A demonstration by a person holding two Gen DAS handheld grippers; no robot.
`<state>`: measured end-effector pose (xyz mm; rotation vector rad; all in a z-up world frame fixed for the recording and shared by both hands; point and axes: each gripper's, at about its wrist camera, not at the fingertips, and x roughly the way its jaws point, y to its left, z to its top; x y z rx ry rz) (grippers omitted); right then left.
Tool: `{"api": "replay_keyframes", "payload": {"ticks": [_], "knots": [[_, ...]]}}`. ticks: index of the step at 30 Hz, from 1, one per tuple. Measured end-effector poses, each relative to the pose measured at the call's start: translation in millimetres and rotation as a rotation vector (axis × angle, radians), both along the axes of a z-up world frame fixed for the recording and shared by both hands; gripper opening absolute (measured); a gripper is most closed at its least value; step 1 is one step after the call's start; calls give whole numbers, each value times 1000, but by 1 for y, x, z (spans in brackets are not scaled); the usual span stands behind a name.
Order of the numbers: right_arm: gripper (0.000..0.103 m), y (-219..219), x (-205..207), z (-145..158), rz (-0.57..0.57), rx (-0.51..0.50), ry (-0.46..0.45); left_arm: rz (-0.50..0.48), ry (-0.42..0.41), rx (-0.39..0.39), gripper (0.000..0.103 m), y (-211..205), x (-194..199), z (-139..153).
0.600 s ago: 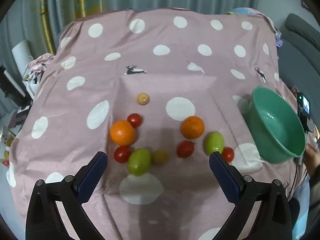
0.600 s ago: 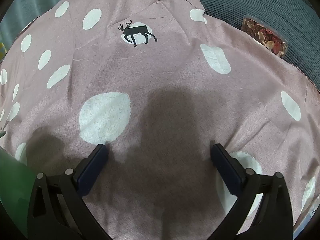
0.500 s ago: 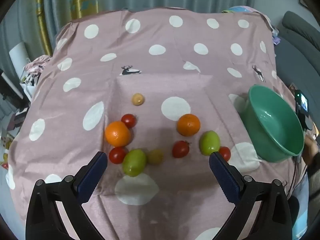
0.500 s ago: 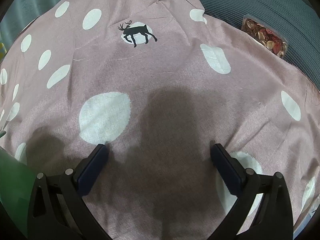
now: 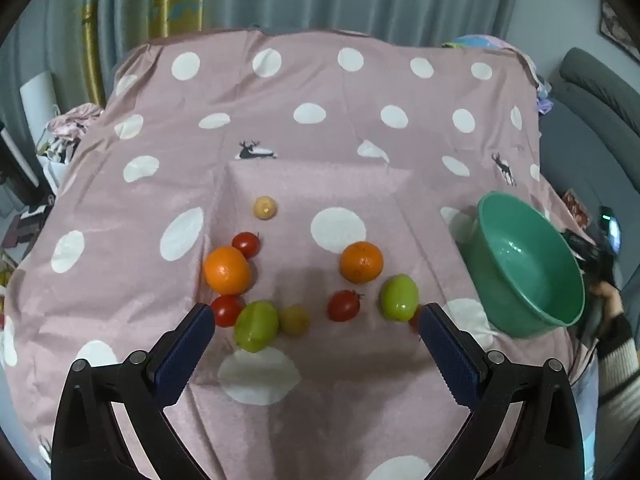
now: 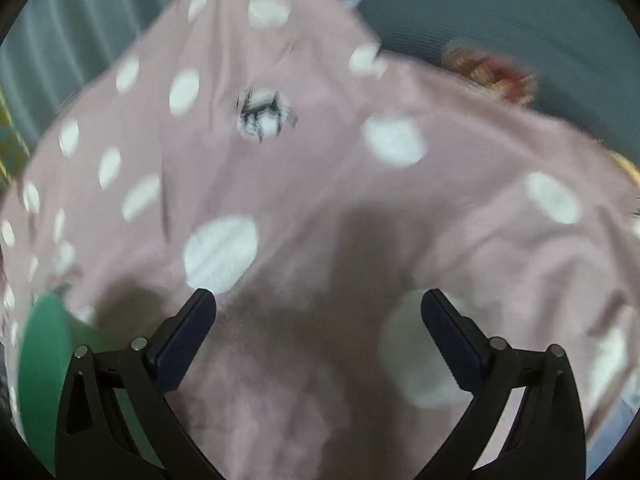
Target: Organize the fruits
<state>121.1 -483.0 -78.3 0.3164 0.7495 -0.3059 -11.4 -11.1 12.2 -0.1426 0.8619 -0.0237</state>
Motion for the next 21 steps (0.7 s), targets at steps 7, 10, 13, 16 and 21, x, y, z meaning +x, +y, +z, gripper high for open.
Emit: {"api": "replay_keyframes", "payload": {"ticks": [7,10,13,16,21], "knots": [[103,39,-74,66,115,-28,-173,-14,-36,-22,101,-4,-8,11],[103,66,-86,77,191,-34,-200,-23,-53,5,101,-7,-14,17],[103,105,-93,85,295,-23,-214,-18,-78,33,101,-5,-22,24],[103,142,-102,89,385,-28,-244,-1,-92,60,101,-1,-26,28],[103,205,-116,92,563,-72,-255,24,-109,95,101,6,-34,29]]}}
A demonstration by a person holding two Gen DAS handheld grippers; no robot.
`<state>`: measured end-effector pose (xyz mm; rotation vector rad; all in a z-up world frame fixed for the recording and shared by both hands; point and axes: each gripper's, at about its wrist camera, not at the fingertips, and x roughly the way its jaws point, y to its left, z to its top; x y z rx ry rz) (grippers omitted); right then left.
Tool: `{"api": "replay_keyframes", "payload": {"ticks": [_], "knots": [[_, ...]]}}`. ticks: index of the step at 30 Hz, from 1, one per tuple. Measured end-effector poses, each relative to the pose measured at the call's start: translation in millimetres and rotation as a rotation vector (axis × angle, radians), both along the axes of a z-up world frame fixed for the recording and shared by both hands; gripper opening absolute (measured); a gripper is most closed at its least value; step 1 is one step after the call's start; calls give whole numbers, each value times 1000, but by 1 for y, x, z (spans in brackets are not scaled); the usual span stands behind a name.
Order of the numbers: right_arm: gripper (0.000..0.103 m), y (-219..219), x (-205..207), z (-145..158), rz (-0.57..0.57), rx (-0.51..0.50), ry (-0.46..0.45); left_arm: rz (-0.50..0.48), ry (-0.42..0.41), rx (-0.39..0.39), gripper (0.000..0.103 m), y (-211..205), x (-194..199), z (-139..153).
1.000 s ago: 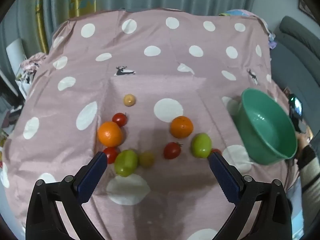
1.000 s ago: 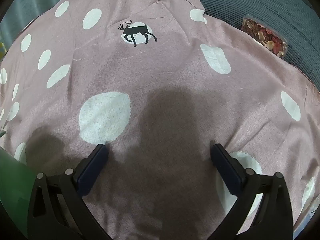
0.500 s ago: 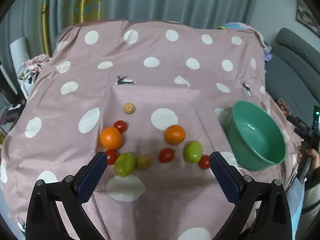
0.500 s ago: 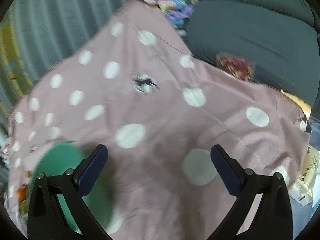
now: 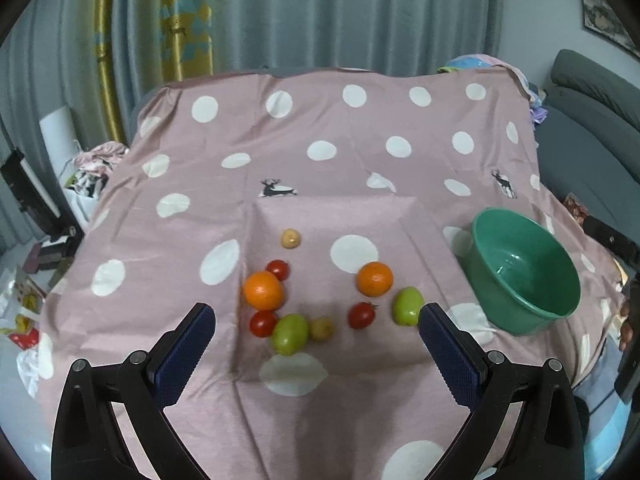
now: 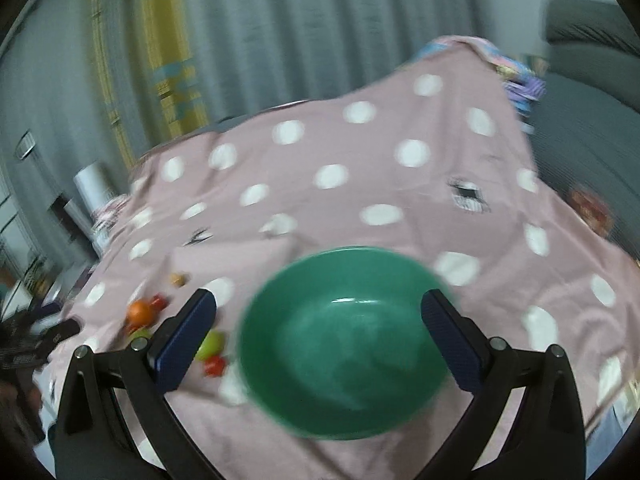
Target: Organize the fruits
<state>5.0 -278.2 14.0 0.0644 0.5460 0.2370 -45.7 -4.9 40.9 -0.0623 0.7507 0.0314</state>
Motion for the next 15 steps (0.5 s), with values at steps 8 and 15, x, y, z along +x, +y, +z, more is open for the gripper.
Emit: {"api": "replay_keyframes", "payload": {"ticks": [8,15], "knots": [[103,71,-5,-3,211,9,43,5,-18,-15,101,11,-7,0],[103,106,-1,-25,289,18,123,29,26,-87,101,35,-7,-16]]}}
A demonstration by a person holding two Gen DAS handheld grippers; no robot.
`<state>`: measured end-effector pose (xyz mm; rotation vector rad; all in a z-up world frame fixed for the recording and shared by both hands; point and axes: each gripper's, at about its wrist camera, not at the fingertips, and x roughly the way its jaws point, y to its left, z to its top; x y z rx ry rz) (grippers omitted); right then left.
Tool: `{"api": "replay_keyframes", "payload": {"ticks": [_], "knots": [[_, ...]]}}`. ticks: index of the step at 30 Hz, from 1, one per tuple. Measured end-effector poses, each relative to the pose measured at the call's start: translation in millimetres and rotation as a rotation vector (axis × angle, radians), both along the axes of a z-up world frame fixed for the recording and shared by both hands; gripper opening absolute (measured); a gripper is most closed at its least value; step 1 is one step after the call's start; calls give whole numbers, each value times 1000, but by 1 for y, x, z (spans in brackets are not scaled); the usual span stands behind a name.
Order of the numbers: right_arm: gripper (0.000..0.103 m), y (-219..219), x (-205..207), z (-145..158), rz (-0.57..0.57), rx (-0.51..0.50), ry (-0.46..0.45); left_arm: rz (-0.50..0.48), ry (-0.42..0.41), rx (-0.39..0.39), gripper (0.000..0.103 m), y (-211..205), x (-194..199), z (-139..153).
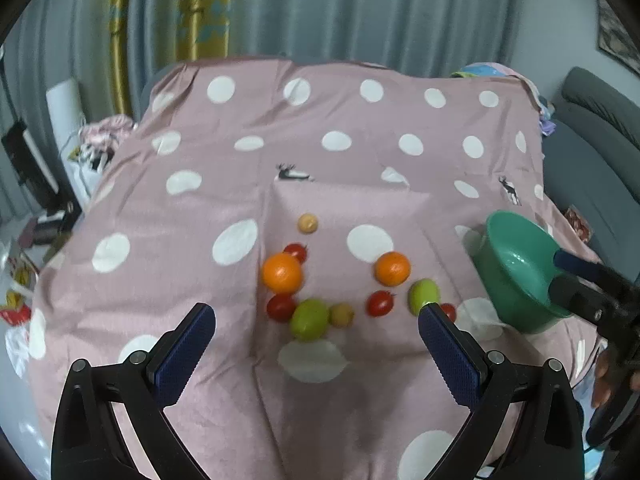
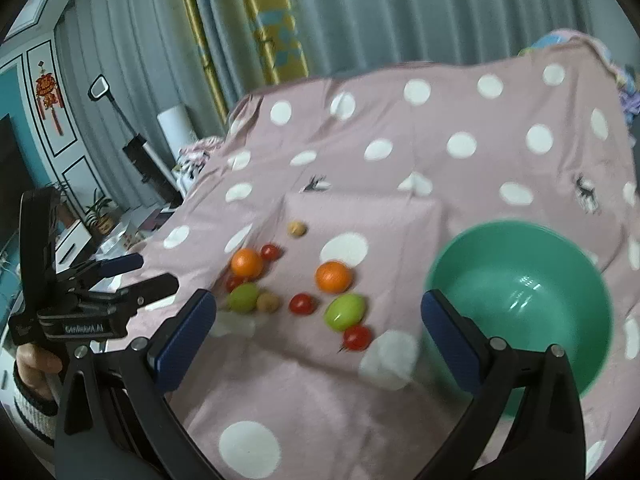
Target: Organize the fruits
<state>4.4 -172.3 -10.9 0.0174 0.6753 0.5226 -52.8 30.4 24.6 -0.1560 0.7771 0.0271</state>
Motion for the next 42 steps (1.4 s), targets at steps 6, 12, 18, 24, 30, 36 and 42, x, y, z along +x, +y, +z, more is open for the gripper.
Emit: {"api": "replay_keyframes", "payload": {"ticks": [6,12,18,24,30,36,42], "knots": [[103,13,3,-32,25,-28,102,4,48,-53,101,18,-1,-22],[103,29,2,-47,89,-37,146,-20,72,-101,101,28,-5,-40],[102,44,10,-60,131,-39,188,-55,80,-155,101,31,1,-47],[98,54,16,-68,162,-49,211,-84,87,-159,101,31,12,-51],[91,51,36,-70,89,-85,228,-125,102,-149,94,26,27,-58],[73,57,58,-85,77,-158,237,-157,140,-168,80,25,42,-68],[69,61,74,-90,21,-246,223,-179,168,-164,71,25,51,-76]]}}
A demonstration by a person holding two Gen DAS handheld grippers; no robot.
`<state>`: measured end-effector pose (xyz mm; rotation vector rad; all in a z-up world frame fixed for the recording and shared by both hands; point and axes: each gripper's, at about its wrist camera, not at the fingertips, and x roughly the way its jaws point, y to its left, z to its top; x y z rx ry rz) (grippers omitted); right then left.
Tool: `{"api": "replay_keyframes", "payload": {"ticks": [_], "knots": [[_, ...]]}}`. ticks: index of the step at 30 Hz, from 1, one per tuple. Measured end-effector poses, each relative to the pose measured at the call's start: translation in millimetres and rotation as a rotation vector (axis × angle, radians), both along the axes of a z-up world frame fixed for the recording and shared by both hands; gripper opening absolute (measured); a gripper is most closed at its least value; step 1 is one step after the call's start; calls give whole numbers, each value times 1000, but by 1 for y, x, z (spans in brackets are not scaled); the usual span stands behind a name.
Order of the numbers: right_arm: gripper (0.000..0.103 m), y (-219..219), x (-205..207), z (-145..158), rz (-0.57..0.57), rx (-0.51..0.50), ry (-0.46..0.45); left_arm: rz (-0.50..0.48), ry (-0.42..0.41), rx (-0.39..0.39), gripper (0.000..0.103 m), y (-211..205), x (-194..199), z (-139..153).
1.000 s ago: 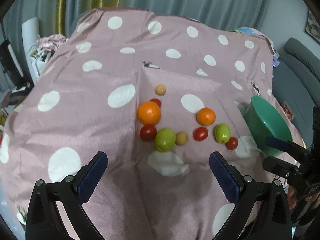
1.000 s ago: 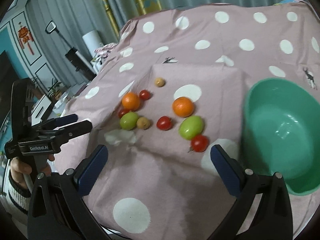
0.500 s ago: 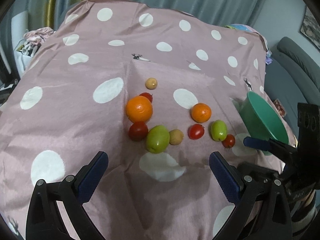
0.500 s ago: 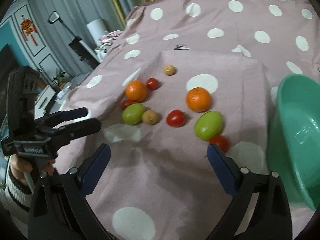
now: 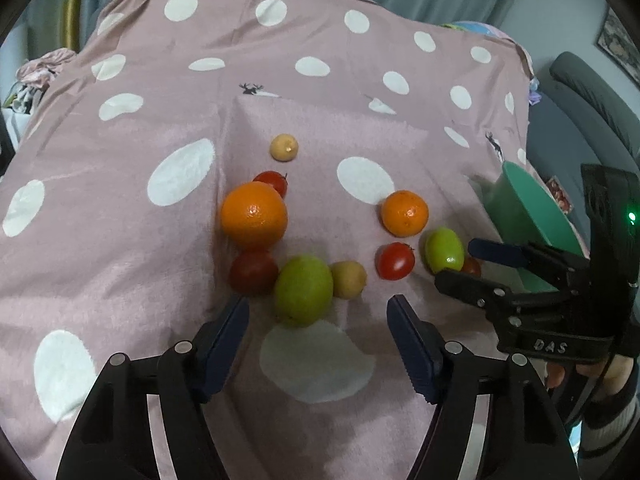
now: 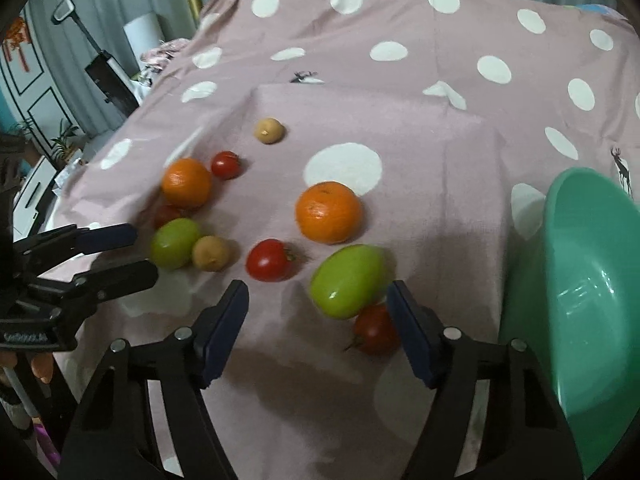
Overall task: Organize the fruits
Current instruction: 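Grasp a green lime with the left tool while the right tool grasps another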
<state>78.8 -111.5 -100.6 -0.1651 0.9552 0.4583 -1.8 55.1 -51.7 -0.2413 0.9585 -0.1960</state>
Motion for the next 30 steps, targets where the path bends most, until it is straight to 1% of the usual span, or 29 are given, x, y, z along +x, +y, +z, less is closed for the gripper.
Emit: {"api": "replay_keyframes", "payload": {"ticks": [1,3,8,12,15,19,23,25,27,30], "knots": [[65,-1,4,-3,-6,-5,14,-6,4,-2,65,0,1,-1],[61,-1,10,-7,-7,-18,29,-23,18,-2,57,-1,5,-5],[52,-1,21,-14,-2,-34,66,-46,37,11,52,-3,11,-8],[40,0,26,-18,21,-45,78,-51,49,12,43,-1,17,-11],[40,1,29,-18,30,-43,79,-54,69,10,43,0,23,-15],[40,3,33,-19,26,-41,81,-53,73,20,43,-2,29,-18],[40,6,36,-19,42,-57,75,-69,70,57,43,-6,33,-20],[40,7,37,-19,51,-67,70,-63,70,71,37,-6,34,-21],[40,9,36,-20,65,-80,62,-59,70,63,37,-4,36,-21],[40,8,36,-19,67,-68,66,-53,74,64,37,-4,37,-20]]}}
